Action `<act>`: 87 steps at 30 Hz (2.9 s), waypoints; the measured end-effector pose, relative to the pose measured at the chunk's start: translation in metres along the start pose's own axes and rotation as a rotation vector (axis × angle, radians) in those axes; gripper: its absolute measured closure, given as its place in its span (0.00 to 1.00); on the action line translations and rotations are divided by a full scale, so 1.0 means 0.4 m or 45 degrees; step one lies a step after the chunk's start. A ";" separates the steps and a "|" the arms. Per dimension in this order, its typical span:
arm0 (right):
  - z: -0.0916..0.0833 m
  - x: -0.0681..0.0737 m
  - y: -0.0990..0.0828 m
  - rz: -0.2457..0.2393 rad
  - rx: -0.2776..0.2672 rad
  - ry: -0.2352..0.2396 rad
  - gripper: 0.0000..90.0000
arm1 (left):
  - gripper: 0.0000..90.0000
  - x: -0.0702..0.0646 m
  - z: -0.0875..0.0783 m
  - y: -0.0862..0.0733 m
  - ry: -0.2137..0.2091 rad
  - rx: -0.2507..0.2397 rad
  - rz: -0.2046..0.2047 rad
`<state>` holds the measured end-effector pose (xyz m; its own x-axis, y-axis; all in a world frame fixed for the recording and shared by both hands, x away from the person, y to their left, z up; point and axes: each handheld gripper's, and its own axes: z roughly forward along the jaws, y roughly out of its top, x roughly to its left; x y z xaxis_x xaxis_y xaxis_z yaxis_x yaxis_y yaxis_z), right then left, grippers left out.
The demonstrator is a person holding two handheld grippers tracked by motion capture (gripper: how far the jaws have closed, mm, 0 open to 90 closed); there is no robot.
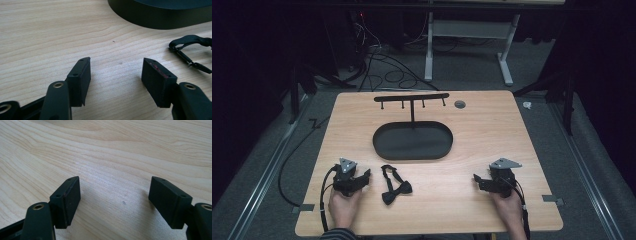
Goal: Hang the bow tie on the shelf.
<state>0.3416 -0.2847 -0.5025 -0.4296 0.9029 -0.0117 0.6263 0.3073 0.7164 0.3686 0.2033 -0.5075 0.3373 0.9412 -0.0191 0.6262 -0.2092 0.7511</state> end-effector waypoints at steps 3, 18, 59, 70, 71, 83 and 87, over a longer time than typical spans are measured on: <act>0.000 0.000 0.000 0.000 0.000 0.000 0.30 | 0.44 0.000 0.000 0.000 -0.004 0.000 -0.001; 0.000 0.000 0.000 0.001 -0.002 0.002 0.30 | 0.43 -0.001 0.000 -0.001 -0.003 -0.001 0.002; 0.000 0.000 0.000 -0.001 -0.002 0.002 0.30 | 0.44 -0.028 -0.047 0.019 -0.089 -0.058 -0.009; 0.000 0.000 0.000 -0.001 -0.002 0.002 0.30 | 0.46 -0.069 -0.051 0.046 -0.211 -0.029 0.007; 0.000 0.000 0.000 -0.001 -0.002 0.002 0.30 | 0.46 -0.069 -0.051 0.046 -0.211 -0.029 0.007; 0.000 0.000 0.000 -0.001 -0.002 0.002 0.30 | 0.48 -0.105 -0.015 0.054 -0.238 0.033 0.018; 0.000 0.000 0.000 -0.001 -0.002 0.002 0.30 | 0.51 -0.112 -0.007 0.054 -0.236 0.036 0.026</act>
<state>0.3417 -0.2847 -0.5025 -0.4308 0.9024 -0.0111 0.6253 0.3073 0.7173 0.3652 0.1574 -0.4886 0.4725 0.8721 -0.1271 0.6363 -0.2377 0.7339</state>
